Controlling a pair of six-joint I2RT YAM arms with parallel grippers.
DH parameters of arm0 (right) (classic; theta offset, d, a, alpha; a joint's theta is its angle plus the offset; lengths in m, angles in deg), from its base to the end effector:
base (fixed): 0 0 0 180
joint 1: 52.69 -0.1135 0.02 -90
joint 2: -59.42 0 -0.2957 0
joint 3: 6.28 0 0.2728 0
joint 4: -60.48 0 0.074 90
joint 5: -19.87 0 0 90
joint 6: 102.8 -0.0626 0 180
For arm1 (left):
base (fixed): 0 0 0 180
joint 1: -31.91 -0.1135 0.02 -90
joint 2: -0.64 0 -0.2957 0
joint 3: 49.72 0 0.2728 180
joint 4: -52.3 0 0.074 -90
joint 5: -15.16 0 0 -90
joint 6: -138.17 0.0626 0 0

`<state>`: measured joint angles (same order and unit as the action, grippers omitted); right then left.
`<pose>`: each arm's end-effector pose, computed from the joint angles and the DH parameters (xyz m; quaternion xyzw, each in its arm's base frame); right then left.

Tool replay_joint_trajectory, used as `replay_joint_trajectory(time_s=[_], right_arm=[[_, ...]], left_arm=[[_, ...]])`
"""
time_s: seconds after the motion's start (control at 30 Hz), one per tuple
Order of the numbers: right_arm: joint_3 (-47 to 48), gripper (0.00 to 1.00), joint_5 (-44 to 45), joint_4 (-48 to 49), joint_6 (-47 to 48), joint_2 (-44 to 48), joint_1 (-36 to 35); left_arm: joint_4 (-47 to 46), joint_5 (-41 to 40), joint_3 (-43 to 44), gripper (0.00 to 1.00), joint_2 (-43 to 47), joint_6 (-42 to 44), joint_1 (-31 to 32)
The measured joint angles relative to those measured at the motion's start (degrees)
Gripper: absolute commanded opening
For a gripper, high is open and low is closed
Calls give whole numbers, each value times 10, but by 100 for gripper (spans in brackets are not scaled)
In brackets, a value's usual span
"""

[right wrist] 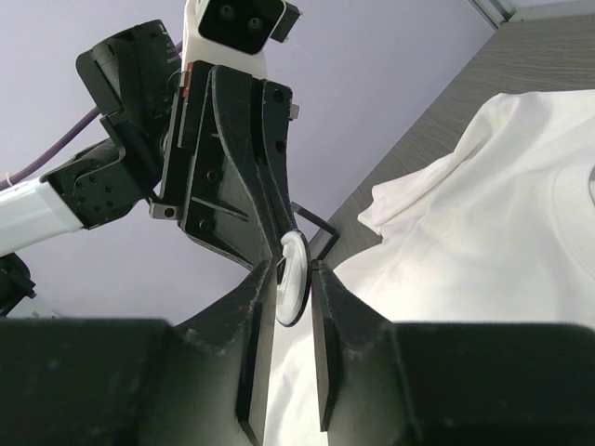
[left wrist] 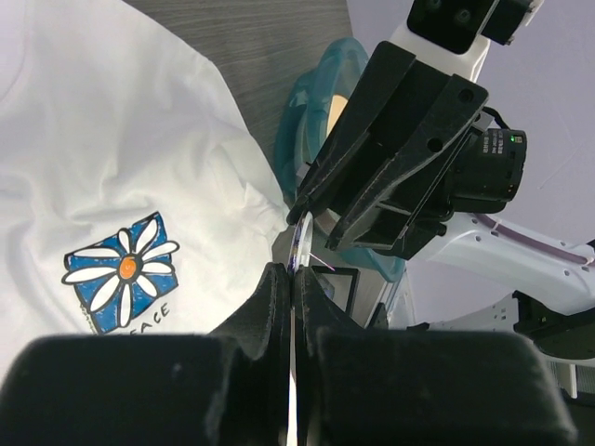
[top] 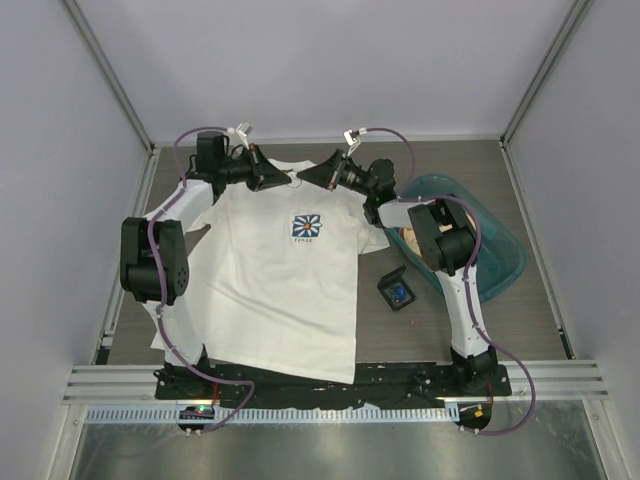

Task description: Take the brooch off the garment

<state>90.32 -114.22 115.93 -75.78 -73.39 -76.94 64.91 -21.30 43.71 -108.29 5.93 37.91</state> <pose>0.4867 0.2670 0.2085 -0.1108 0.6078 0.6786 0.3972 0.4690 -0.0999 0.2679 -0.0180 0.7998 -0.5402 0.2612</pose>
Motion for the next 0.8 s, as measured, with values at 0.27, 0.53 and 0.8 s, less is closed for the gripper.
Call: replay_joint_trajectory(time_s=[0.27,0.53,0.8], right_arm=[[0,38,-11,24,-21,-4,0],[10,36,-30,30,-27,-16,-1],[16,34,-39,28,-21,-19,-3]], left_arm=[[43,-6,17,0,0,33,0],[57,-7,17,0,0,42,1],[80,-9,29,0,0,64,7]])
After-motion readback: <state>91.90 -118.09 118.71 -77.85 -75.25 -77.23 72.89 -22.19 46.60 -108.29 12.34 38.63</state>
